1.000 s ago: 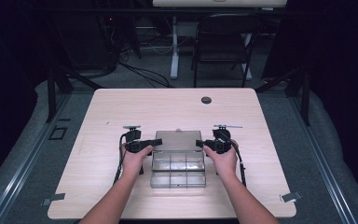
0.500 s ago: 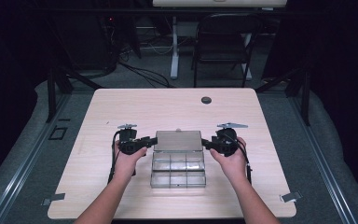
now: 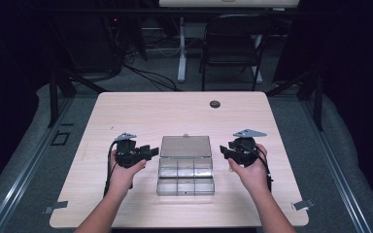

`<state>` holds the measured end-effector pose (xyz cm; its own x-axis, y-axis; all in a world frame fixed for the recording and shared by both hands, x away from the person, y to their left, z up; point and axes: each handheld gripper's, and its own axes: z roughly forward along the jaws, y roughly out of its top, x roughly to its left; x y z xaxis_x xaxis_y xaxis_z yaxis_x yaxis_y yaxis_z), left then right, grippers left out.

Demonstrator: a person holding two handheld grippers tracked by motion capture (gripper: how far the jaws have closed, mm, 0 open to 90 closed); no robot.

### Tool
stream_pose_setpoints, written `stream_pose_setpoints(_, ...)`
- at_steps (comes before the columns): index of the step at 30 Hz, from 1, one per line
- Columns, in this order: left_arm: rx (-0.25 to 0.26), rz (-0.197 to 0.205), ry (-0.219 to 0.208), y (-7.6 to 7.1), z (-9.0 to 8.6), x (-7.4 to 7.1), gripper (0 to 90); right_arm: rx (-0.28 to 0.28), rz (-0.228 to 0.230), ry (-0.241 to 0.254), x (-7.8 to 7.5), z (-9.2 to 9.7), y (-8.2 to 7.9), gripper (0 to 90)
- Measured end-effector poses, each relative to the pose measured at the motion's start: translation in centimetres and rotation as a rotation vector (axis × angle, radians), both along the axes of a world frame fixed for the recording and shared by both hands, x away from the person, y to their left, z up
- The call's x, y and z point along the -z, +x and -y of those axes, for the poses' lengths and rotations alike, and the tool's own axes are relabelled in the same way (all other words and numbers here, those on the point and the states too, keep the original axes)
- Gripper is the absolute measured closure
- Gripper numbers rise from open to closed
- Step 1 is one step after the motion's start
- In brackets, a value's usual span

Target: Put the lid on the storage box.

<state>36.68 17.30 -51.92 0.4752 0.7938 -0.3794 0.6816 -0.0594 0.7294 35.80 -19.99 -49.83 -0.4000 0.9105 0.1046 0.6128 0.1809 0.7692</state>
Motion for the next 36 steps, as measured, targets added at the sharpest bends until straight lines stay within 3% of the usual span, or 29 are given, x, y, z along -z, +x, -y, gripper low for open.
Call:
stream_pose_setpoints(6,0.016,0.01,0.035,-0.5,-0.2,0.4,50.9,0.007,0.009,-0.006,0.2,1.8,-0.8,66.3)
stream_pose_setpoints(13,0.005,-0.002,0.054,-0.8,-0.9,1.2,52.6,0.024,-0.023,-0.028,1.4,3.4,-1.3,67.7)
stream_pose_setpoints(20,-0.008,-0.023,0.043,-0.8,-1.8,1.9,54.4,0.048,-0.072,-0.031,2.9,4.3,-1.2,70.6)
stream_pose_setpoints(36,0.003,-0.021,0.047,-0.8,-1.6,2.1,54.9,0.041,-0.182,-0.065,5.7,3.7,-0.8,77.0)
